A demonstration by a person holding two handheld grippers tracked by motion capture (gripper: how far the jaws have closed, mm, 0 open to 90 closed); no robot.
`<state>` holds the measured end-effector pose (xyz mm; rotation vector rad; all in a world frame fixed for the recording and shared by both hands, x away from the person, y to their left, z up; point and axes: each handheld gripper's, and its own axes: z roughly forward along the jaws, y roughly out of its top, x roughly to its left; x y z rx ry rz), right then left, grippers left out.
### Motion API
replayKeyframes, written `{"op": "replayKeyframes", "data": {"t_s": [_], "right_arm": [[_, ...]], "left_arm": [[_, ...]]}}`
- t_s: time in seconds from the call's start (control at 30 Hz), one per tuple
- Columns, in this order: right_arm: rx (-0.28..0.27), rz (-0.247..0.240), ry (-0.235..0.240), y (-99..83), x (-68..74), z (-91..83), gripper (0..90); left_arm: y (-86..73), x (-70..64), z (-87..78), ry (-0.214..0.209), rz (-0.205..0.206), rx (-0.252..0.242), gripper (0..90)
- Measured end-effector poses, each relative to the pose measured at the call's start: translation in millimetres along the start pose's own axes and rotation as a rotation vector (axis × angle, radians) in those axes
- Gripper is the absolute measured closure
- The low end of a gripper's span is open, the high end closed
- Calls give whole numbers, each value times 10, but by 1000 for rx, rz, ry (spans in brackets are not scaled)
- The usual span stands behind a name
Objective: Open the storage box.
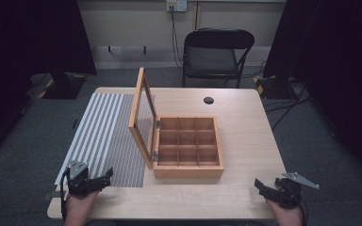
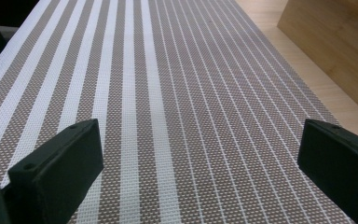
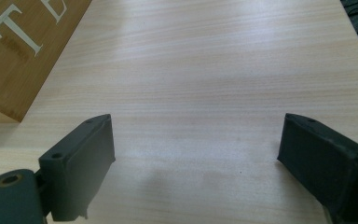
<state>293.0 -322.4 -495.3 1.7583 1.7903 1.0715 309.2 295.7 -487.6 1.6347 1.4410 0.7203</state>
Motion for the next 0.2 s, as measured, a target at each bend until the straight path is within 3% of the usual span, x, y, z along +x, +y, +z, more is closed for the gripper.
{"op": "replayKeyframes", "data": {"t_s": [0.2], "right_arm": [[-7,3,0,-8,-7,-13,94]], "left_arm": [[5,-11,18,1,2,-9,0]]}}
